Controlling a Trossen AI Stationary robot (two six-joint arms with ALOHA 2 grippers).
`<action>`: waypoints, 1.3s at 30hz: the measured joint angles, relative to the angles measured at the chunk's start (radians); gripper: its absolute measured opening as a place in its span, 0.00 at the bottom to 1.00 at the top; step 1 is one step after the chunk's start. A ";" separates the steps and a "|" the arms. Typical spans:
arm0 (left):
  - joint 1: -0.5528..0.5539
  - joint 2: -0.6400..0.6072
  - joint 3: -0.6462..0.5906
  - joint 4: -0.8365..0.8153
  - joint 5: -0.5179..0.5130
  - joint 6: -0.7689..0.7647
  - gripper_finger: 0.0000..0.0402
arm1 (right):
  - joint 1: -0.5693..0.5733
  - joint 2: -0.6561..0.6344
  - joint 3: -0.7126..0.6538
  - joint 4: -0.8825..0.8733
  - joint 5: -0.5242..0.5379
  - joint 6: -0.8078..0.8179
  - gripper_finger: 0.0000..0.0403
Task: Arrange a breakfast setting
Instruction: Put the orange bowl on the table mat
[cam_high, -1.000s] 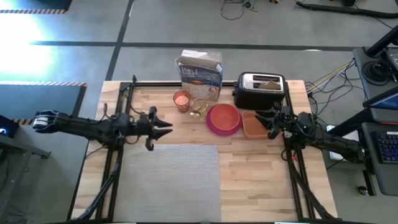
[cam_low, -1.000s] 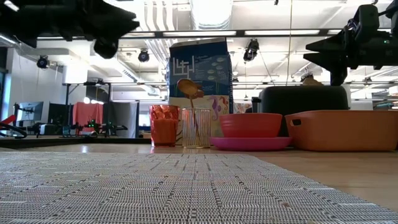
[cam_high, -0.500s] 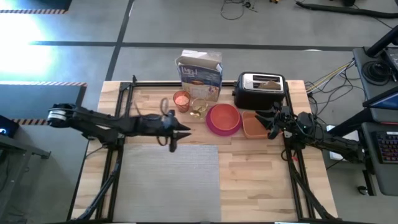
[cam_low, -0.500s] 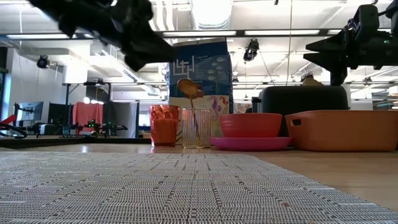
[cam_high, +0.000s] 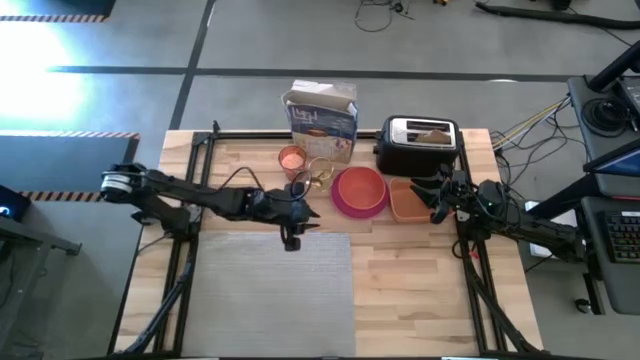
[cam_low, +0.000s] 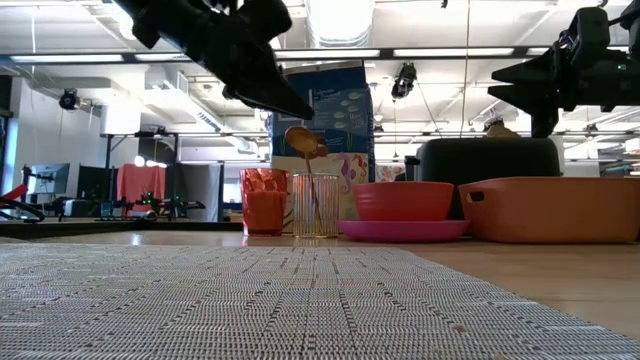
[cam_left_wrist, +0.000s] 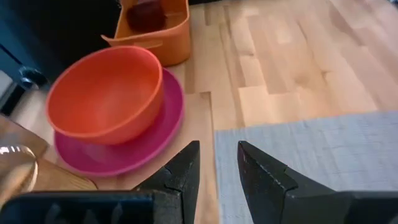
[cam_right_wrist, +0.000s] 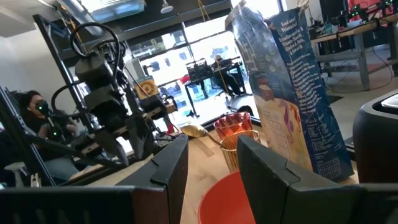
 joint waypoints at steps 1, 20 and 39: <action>0.000 0.013 0.010 -0.003 -0.015 0.015 0.23 | 0.000 0.000 0.000 0.000 0.000 0.000 0.32; 0.020 0.244 0.357 -0.260 -0.049 0.130 0.43 | 0.000 0.000 0.000 -0.001 0.001 0.000 0.32; 0.065 0.525 0.646 -0.394 -0.050 0.201 0.57 | 0.000 0.000 0.000 0.000 0.000 0.000 0.32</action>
